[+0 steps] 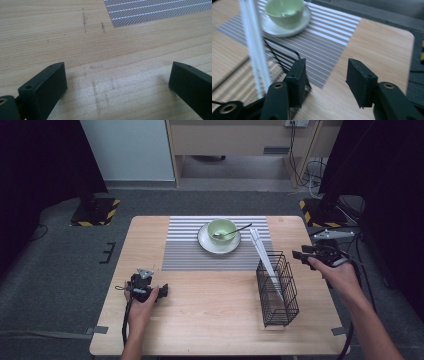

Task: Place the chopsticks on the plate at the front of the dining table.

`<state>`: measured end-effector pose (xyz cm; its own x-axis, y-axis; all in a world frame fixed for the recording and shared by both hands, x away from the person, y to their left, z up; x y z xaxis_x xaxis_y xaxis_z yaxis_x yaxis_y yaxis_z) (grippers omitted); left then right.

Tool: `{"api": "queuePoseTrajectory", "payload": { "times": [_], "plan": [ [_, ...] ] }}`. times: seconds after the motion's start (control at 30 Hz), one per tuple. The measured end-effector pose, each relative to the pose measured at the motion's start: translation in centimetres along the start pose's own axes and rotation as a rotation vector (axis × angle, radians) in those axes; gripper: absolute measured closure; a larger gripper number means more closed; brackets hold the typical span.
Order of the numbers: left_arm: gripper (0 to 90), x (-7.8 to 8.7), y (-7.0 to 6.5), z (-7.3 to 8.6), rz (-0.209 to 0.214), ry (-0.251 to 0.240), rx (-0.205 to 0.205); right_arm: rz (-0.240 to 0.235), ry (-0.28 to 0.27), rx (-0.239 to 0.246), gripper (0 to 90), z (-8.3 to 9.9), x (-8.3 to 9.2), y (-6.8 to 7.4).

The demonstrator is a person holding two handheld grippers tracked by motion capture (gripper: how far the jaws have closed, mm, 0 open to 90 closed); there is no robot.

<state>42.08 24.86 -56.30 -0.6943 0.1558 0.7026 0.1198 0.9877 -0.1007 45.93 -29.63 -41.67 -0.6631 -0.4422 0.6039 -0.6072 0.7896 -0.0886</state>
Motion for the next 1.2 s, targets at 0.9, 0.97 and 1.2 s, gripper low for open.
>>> {"api": "queuePoseTrajectory", "payload": {
  "times": [0.9, 0.97, 1.2],
  "plan": [
    [0.8, 0.0, 0.0, 0.0, -0.003, 0.000, -0.005, -0.236, -0.085, 0.091, 72.2, -7.0, -4.6, 5.0],
    [0.8, 0.0, 0.0, 0.0, -0.003, 0.000, -0.004, -0.241, -0.083, 0.090, 73.4, -7.1, -4.8, 5.1],
    [0.7, 0.0, 0.0, 0.0, -0.003, 0.000, -0.004, -0.255, -0.064, 0.098, 76.8, -7.2, -5.5, 5.2]
  ]
}}
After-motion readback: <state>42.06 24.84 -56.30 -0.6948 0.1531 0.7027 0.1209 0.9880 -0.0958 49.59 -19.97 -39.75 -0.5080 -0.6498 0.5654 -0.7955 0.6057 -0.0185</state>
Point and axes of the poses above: each handheld gripper's, and its own axes: x roughly backward along the jaws, z roughly out of its underside, y roughly to its left, the point moved 3 cm from there along -x, roughly forward along the jaws, and after that the axes turned 10 degrees about x, right-handed, at the moved point
